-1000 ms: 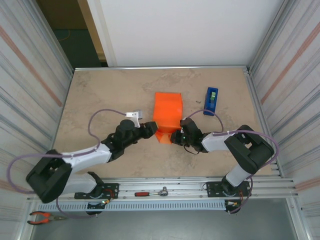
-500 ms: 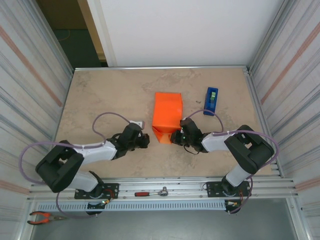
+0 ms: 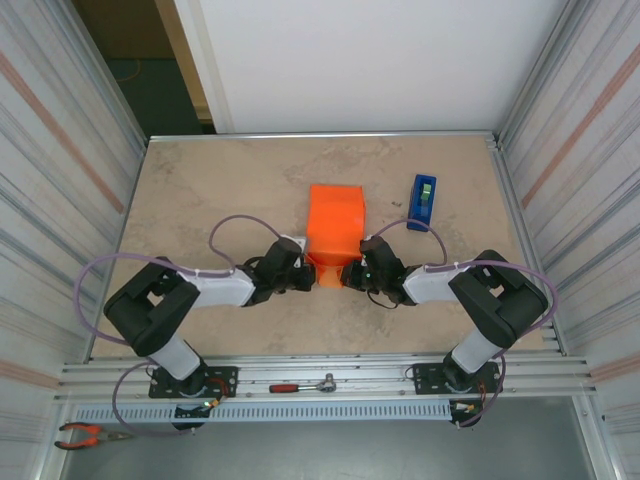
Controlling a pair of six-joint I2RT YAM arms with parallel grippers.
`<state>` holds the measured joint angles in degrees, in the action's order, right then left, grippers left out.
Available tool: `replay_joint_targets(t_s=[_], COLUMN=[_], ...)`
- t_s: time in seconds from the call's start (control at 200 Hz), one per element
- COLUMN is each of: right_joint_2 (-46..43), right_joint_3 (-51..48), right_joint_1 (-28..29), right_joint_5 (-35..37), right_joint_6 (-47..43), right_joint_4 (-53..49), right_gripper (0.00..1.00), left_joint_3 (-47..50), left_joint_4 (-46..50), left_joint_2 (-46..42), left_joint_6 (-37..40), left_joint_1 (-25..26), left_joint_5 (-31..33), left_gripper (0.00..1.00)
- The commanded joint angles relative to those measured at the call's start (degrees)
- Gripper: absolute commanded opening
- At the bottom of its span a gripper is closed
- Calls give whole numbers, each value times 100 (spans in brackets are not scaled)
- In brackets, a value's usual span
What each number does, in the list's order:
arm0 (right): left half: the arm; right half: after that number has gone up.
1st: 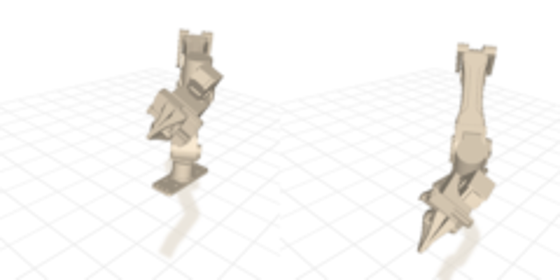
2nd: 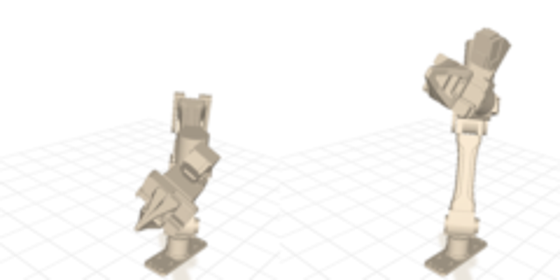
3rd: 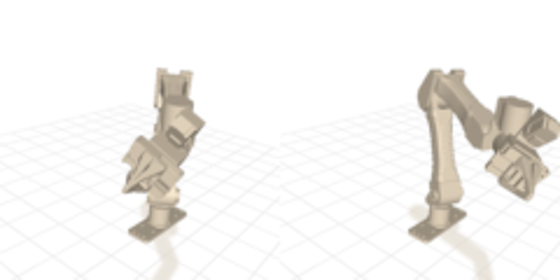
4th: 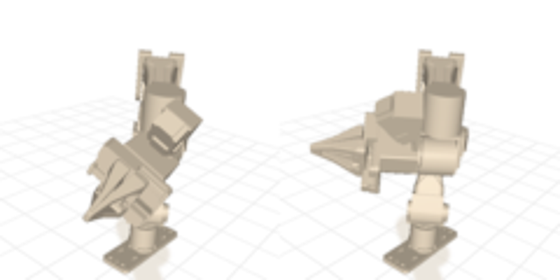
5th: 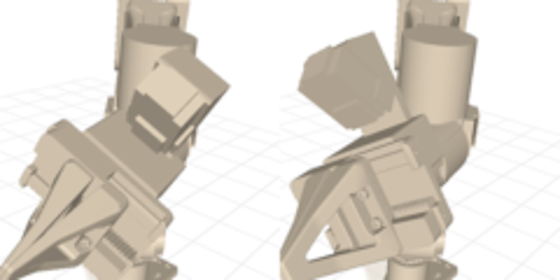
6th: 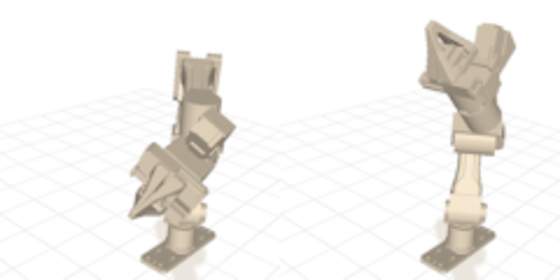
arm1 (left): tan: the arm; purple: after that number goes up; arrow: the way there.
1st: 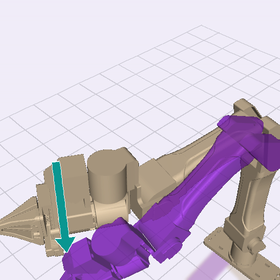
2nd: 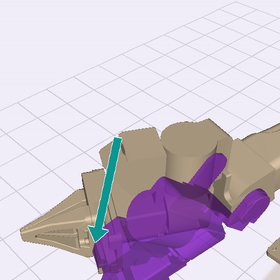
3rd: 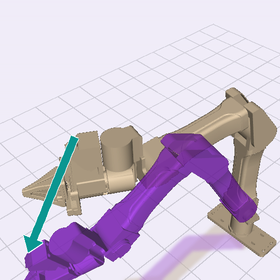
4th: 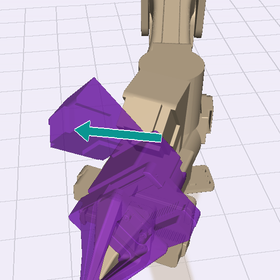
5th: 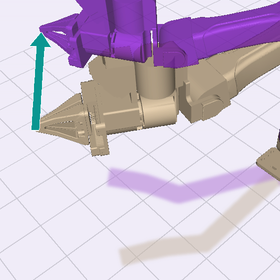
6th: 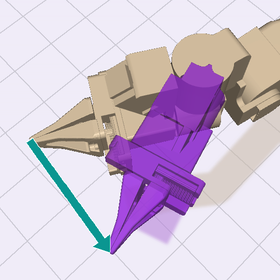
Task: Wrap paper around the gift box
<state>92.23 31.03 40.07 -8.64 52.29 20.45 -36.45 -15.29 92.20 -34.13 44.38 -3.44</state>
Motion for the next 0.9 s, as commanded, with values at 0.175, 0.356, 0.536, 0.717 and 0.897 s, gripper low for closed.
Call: replay_joint_targets(t_s=[0.175, 0.356, 0.536, 0.717, 0.897], right_joint_2=[-84, -606, -1195, -1573, -1513], right_joint_3=[-22, -68, -253, -422, -344], right_joint_1=[86, -72, -394, -633, -606], right_joint_5=[-67, -37, -22, -40, -106], right_joint_6=[12, -119, -259, -263, -237], right_joint_4=[-835, -1169, -1497, -1596, -1512], right_gripper=[0, 0, 0, 0, 0], left_joint_3=[-379, -405, -406, -451, -600], left_joint_4=[-210, -89, -57, -9, 187], left_joint_2=[419, 505, 577, 465, 666], left_joint_6=[196, 124, 86, 24, -12], left_joint_1=[71, 105, 149, 220, 331], left_joint_5=[-63, 2, 21, 78, 239], left_gripper=[0, 0, 0, 0, 0])
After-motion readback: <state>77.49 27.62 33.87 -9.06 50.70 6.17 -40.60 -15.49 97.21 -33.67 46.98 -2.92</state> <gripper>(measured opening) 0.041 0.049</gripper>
